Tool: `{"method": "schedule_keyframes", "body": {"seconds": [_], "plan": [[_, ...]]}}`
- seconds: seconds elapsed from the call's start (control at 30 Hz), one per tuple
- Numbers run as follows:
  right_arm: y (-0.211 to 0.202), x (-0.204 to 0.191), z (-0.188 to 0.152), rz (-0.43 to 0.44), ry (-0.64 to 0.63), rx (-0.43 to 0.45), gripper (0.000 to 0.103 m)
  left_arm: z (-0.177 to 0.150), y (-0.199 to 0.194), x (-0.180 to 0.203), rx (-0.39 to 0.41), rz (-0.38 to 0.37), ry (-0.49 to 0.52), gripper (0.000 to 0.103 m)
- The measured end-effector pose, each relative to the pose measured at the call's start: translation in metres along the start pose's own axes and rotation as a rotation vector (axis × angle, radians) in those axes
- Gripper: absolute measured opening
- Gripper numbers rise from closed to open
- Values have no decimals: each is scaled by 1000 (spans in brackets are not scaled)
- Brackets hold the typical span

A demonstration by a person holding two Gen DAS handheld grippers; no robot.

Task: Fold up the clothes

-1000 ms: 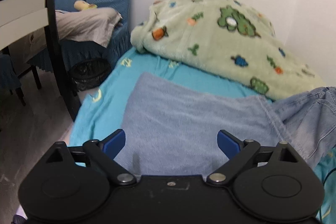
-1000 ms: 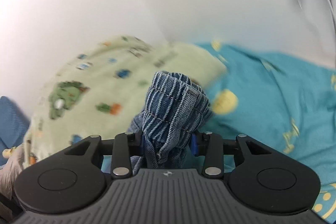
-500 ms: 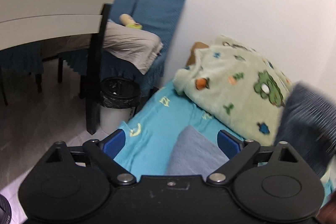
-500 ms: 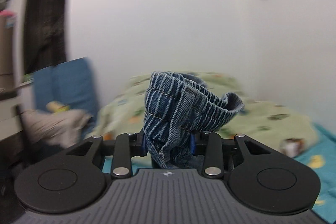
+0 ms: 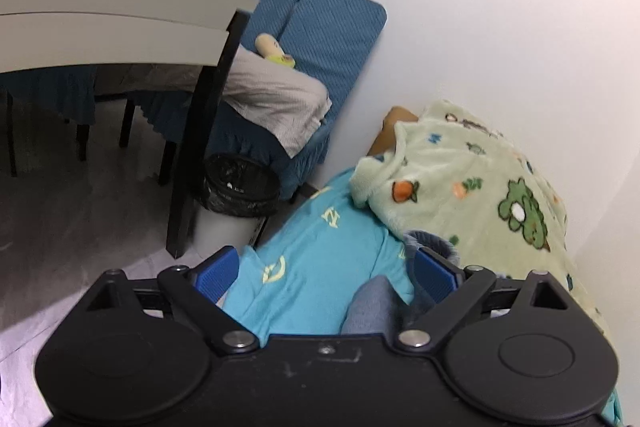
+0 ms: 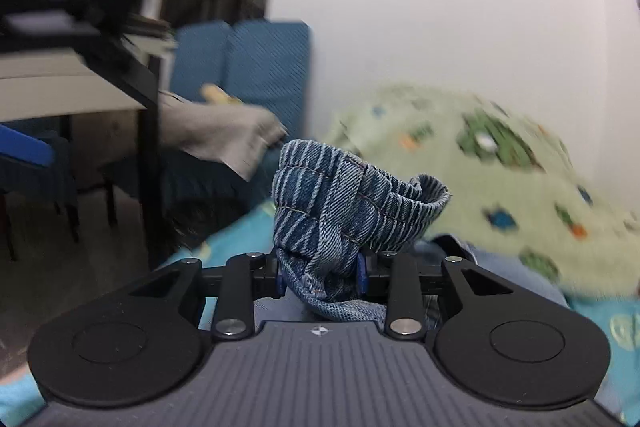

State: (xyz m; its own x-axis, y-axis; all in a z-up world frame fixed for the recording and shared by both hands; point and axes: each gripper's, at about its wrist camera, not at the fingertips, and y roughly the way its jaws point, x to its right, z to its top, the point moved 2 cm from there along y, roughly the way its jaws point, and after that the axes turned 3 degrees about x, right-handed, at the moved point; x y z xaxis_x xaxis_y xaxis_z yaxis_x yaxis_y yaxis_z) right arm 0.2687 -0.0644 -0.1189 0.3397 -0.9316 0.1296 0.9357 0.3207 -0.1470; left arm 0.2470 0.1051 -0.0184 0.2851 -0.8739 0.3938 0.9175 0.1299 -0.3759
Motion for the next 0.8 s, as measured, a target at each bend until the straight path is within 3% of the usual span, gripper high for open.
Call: {"method": "schedule_keyframes", "body": {"seconds": [0.17, 0.23, 0.3, 0.33, 0.47, 0.6, 0.7, 0.8], "plan": [[27, -24, -29, 99, -43, -116, 40, -2, 4, -9, -30, -5, -9, 94], [24, -26, -35, 144, -44, -115, 54, -3, 9, -12, -61, -29, -25, 94], [16, -33, -36, 212, -80, -109, 92, -6, 14, -13, -90, -48, -38, 94], [12, -36, -35, 242, -108, -107, 96, -8, 17, -12, -103, -51, -36, 94], [-7, -29, -29, 283, -180, -102, 97, -18, 25, -3, -155, -66, 22, 94], [-35, 13, -18, 263, -84, -68, 96, -29, 28, 6, -185, -94, 89, 94], [-51, 61, -15, 160, 35, -48, 96, -37, 33, 13, -193, -87, 136, 94], [-54, 106, -23, -7, 114, -55, 96, -46, 44, 17, -221, -72, 156, 94]]}}
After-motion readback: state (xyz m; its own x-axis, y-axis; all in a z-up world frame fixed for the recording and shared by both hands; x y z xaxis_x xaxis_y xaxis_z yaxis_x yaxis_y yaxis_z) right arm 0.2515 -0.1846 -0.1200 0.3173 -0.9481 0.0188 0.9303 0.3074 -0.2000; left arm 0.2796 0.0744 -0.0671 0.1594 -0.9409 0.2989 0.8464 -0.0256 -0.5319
